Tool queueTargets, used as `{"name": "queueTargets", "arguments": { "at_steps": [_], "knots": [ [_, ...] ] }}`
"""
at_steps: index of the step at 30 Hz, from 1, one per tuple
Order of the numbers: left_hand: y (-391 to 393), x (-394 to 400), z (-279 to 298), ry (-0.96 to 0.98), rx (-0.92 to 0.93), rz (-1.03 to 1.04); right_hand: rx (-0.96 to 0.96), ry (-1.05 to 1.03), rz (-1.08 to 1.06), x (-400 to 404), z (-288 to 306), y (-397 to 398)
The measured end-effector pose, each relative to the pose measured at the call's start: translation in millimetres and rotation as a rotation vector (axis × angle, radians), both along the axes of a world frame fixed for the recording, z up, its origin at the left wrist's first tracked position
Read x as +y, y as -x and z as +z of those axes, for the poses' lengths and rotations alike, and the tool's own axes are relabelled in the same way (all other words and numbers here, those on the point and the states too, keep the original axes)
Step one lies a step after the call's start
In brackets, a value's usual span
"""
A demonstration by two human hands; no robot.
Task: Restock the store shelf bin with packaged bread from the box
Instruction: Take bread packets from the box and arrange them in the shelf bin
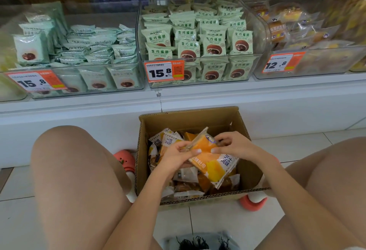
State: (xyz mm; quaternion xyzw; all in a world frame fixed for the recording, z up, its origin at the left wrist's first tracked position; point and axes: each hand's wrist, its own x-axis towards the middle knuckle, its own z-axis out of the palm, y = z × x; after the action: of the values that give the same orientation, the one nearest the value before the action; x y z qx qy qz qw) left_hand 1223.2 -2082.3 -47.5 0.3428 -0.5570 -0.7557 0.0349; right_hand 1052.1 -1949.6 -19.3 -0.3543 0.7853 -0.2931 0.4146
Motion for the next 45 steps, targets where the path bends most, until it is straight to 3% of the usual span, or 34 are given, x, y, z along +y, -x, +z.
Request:
{"name": "queueTargets", "arguments": {
  "at_steps": [3,6,9,11,13,15,17,19,24,29,35,45],
  "knots": [
    [6,-3,26,0.100,0.046,-0.046,0.011,0.073,0.073,1,23,3],
    [18,-12,70,0.180,0.146,-0.059,0.045,0.220,-0.026,1,62,11],
    [35,-29,134,0.378,0.259,0.102,0.131,0.343,-0.096,-2,128,28],
    [42,-46,177,0.775,0.325,0.292,0.218,0.429,-0.127,-5,185,40],
    [50,-66,220,1.307,0.326,0.395,0.324,0.550,-0.130,-10,245,51],
    [66,-83,265,1.720,0.354,0.479,0.444,0.689,-0.136,-20,302,61],
    [89,-98,306,1.990,0.429,0.512,0.515,0.810,-0.177,-31,357,73],
    [116,-114,336,2.145,0.436,0.464,0.620,0.873,-0.184,-44,406,89],
    [176,-147,349,2.282,0.184,0.347,1.038,0.754,-0.098,-97,476,139],
    [194,-165,334,2.316,0.381,0.503,1.303,0.450,0.044,-179,471,200],
    [204,-169,328,2.345,0.448,0.649,1.245,0.155,0.167,-250,443,259],
    [206,-170,326,2.340,0.497,0.668,1.214,0.168,0.184,-317,416,283]
  ]
}}
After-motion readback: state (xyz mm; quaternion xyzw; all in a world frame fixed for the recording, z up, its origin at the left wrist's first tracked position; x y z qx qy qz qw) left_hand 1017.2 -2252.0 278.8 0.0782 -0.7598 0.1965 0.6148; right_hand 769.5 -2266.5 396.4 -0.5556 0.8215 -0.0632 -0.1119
